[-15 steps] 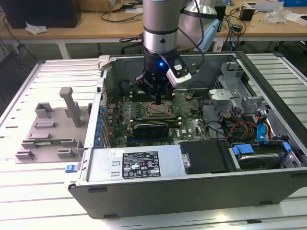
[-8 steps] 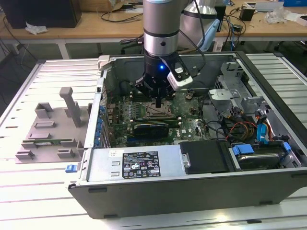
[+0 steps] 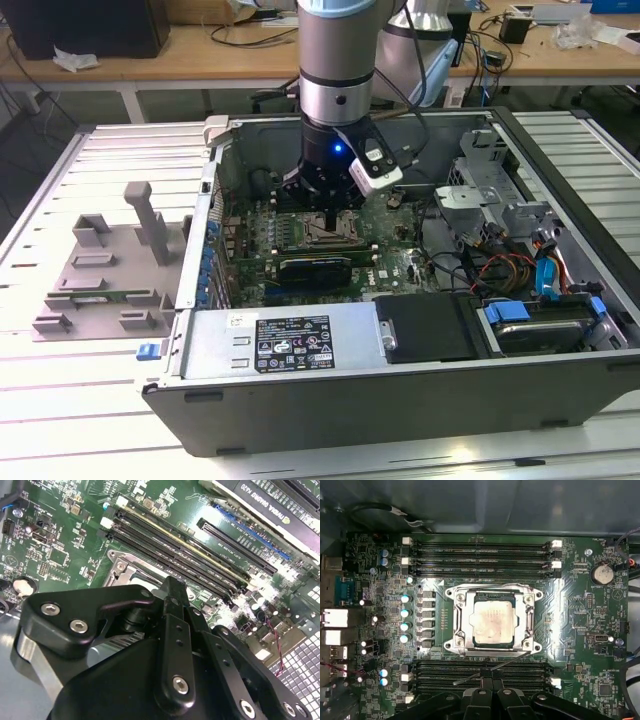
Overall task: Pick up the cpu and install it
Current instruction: 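Install the second cpu locking lever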
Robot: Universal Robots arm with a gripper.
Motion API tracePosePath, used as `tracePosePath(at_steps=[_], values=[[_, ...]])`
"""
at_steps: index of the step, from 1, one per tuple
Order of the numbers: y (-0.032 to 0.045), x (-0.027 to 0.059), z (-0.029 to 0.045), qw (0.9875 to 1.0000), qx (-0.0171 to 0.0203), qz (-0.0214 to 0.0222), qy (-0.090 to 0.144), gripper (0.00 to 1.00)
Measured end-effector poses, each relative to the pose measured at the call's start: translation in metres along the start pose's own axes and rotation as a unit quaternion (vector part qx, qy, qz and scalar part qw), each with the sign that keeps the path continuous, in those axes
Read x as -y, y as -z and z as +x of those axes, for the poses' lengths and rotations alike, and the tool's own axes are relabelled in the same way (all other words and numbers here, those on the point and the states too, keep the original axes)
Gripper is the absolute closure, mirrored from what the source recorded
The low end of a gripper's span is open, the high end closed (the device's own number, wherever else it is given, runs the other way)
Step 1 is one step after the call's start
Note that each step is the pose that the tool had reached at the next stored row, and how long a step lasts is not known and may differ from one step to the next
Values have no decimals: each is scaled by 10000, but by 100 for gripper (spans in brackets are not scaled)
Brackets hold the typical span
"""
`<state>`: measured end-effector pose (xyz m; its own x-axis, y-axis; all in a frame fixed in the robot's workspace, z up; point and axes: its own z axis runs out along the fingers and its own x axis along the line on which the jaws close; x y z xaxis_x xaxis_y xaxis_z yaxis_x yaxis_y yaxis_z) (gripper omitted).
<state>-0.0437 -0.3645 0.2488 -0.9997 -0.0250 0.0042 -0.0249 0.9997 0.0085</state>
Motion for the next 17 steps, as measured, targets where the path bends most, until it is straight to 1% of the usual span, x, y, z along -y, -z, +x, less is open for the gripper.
tracePosePath(at_steps=[2, 4, 6, 11, 14, 17], values=[[-6, -1, 1, 10000, 1, -2, 1, 89], [-29, 0, 11, 10000, 1, -1, 0, 89], [-63, 0, 29, 10000, 0, 0, 0, 89], [-94, -1, 63, 10000, 0, 0, 0, 89], [-123, -1, 102, 10000, 0, -1, 0, 89], [-138, -2, 123, 10000, 0, -2, 0, 89]])
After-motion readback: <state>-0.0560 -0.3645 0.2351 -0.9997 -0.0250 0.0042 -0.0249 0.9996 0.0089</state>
